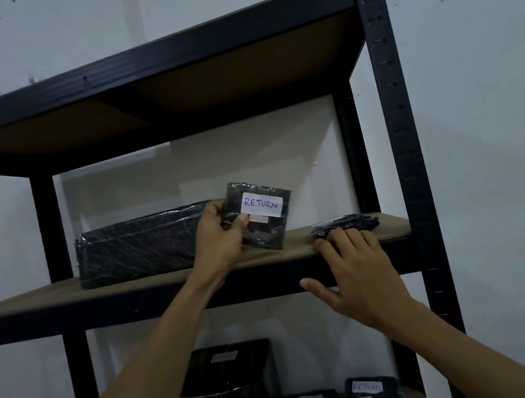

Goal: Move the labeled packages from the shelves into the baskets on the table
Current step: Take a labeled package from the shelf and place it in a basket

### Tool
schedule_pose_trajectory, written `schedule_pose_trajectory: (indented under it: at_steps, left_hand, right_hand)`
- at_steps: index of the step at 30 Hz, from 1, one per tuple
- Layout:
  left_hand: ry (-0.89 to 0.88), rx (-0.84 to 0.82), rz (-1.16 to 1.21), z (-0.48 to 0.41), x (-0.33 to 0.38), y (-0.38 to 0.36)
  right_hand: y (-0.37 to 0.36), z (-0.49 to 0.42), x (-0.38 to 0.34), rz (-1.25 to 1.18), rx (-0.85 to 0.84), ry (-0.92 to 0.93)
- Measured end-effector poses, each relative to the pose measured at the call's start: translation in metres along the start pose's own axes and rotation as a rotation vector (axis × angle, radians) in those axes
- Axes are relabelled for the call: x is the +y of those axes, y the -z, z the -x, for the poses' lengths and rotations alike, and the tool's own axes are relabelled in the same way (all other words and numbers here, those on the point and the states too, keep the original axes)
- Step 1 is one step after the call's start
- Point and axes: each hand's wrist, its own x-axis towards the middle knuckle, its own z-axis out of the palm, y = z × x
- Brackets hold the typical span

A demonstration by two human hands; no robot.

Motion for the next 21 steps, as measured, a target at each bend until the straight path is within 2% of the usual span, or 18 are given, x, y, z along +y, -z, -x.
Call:
schedule_pose_trajectory:
  at_steps: [5,10,21]
  left_hand:
    - [-0.066,0.107,0.109,-0.0014,-0.0023,-0.0056]
    - [-0.024,0.103,0.194,-0.0035,-0.0012,-0.0063]
    - [0.006,0.079,0.209,0.0002,-0.0076,-0.0053]
  right_hand:
    - [-0.0015,0.0002,0.0007,-0.006,0.002,0.0]
    - [-0.0018,-0.0001,0.0004,-0.002,-0.009,-0.002]
    - [0.0007,0.0025,-0.0023,-0.004,-0.05,-0.023]
